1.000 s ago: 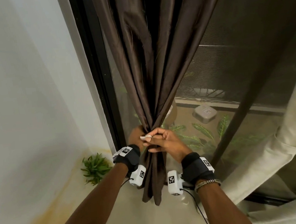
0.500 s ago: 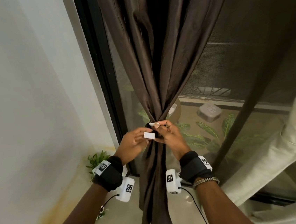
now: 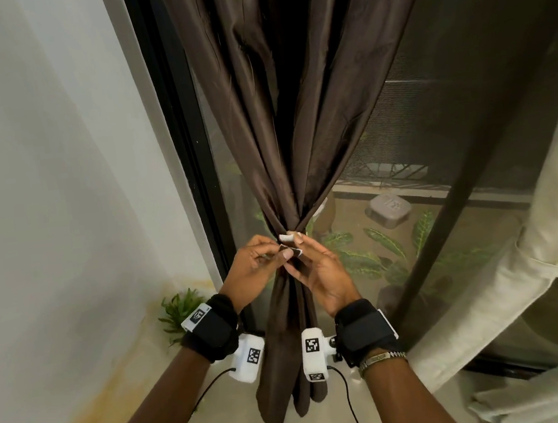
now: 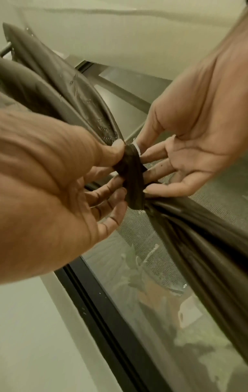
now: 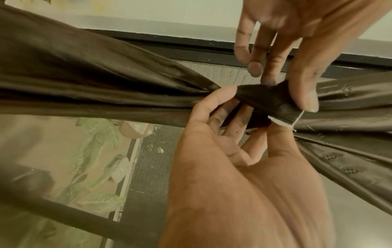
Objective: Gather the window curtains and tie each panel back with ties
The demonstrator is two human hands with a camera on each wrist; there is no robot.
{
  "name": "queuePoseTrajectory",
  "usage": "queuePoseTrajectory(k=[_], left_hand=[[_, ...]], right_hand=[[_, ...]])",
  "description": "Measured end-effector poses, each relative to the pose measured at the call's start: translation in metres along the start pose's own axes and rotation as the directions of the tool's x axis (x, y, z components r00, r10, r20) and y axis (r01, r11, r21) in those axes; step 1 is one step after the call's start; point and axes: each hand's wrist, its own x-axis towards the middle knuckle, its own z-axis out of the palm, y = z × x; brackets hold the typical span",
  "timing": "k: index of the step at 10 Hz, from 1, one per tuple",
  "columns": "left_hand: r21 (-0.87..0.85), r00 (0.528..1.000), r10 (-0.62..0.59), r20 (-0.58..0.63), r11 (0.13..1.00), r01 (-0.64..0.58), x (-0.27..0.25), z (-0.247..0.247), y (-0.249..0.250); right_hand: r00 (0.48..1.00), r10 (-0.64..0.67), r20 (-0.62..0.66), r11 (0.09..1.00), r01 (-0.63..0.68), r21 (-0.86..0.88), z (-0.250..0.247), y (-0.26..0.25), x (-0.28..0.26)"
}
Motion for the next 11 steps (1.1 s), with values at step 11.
queuePoseTrajectory(k=[11], left_hand=[[0.370,0.969,0.131,-0.211,0.928,-0.045,0.006,0.038,0.048]], right_hand=[[0.994,-0.097,0.045,0.541,0.091,-0.836,-0.025,-0.072,-0.026]])
